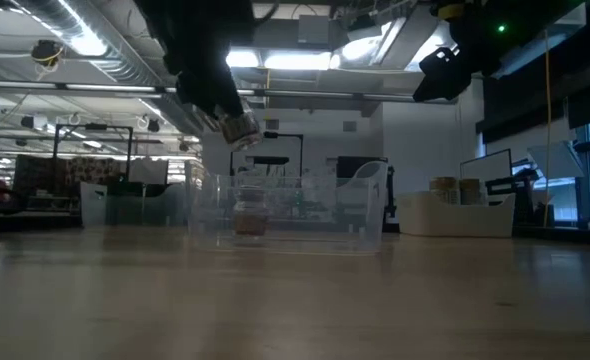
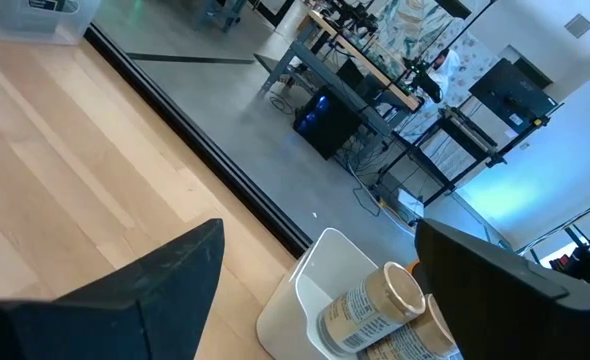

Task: Sort spices by type
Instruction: Put the brown seasoning bottle into the bottom transparent bin

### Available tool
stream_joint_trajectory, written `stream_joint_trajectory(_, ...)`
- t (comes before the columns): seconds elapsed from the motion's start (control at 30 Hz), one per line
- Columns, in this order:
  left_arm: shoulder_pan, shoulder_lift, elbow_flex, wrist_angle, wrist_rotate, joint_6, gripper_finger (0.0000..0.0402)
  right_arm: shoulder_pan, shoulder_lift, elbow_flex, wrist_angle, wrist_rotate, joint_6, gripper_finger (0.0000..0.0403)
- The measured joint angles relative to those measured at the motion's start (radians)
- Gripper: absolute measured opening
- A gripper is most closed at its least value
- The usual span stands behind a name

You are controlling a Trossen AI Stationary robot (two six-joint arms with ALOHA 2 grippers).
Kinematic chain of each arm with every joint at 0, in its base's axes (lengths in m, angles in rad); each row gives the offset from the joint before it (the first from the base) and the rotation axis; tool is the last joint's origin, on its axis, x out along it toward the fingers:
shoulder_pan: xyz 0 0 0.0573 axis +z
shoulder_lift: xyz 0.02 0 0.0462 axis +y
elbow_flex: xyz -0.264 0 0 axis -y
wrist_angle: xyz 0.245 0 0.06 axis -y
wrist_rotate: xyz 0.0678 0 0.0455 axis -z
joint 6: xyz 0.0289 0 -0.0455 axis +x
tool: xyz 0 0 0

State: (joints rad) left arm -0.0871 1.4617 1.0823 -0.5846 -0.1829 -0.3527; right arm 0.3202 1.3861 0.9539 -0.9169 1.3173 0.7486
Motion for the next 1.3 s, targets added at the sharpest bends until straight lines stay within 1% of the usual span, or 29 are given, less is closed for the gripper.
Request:
stream_joint_trajectory(0.2,-0.019,0.091,0.04,0.001,0.0,0.02,0.017,0.0,0.0,0.0,0.0,0.0,0.0,0.0328)
stream_joint_trajectory(0.7,-0.039,0.239,0.043,0.017,0.0,0.042,0.017,0.0,0.0,0.0,0.0,0.0,0.001,0.0328)
stream_joint_trajectory(1.1,-0.037,0.318,0.042,0.048,-0.001,0.068,0.0171,0.0,0.0,0.0,0.001,-0.008,0.001,0.0328)
stream_joint_trajectory(1.3,-0.037,0.331,0.042,0.053,0.005,0.061,0.0191,0.0,0.0,0.0,0.001,-0.008,0.001,0.0328)
